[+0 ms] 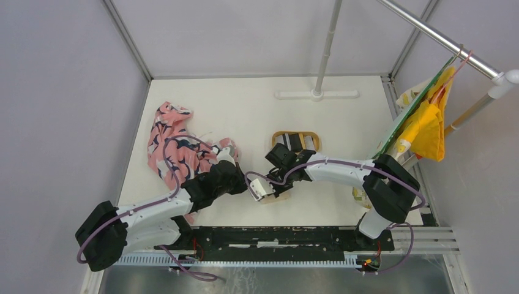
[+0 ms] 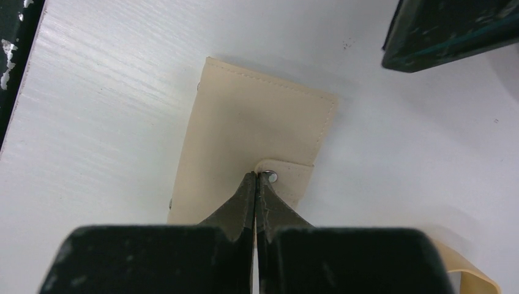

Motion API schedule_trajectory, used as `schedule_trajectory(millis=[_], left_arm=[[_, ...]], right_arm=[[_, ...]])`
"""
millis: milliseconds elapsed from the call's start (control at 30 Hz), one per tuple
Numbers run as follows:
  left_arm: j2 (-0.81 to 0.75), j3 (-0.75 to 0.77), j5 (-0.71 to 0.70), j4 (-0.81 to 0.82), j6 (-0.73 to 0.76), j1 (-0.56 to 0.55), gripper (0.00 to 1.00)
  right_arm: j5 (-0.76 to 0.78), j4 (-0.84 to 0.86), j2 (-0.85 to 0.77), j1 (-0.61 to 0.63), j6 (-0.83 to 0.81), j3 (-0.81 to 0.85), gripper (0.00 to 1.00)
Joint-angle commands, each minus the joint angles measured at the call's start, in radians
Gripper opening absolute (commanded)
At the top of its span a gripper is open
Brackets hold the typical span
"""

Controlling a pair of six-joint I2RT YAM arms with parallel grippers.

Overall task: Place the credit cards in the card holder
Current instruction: Close the card holder at the center of the board.

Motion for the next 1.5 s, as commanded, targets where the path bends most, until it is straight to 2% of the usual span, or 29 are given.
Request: schedule_trajectory(millis=[0, 167, 433, 567, 733, 833, 933, 1133, 1367, 1467], left_arm=[[-0.067, 0.044, -0.104, -0.100, 0.033, 0.001, 0.02], [-0.087, 0.040, -0.099, -0.103, 0.037, 0.001, 0.02], [-0.110, 0.038, -0.100, -0.112, 0.039, 0.001, 0.02], [-0.137, 0.037, -0.102, -0.122, 0.039, 0.001, 0.02], [-0.184, 0.023, -0.103, -0.132, 0.038, 0.001, 0.02], [-0.187, 0.025, -0.094, -0.131, 0.044, 0.001, 0.02], [-0.186, 0.029, -0.081, -0.124, 0.051, 0.001, 0.02], [-0.191, 0.026, -0.073, -0.113, 0.053, 0.001, 0.02], [-0.174, 0.030, -0.066, -0.096, 0.060, 0.001, 0.02], [-0.172, 0.028, -0.067, -0.095, 0.060, 0.000, 0.02]], right_arm=[[-0.022, -0.102, 0.078, 0.036, 0.014, -0.005, 0.00], [-0.004, -0.136, 0.117, 0.034, 0.042, 0.033, 0.00], [-0.033, -0.282, 0.241, 0.025, 0.059, 0.186, 0.00], [-0.071, -0.339, 0.309, -0.019, 0.067, 0.282, 0.01], [-0.138, -0.342, 0.246, -0.054, 0.027, 0.271, 0.27], [-0.221, -0.366, 0.184, -0.068, -0.027, 0.269, 0.35], [-0.286, -0.392, 0.134, -0.075, -0.082, 0.269, 0.38], [-0.339, -0.383, 0.058, -0.111, -0.109, 0.260, 0.36], [-0.236, -0.198, 0.047, -0.125, 0.020, 0.190, 0.16], [-0.177, -0.146, 0.060, -0.110, 0.049, 0.157, 0.14]])
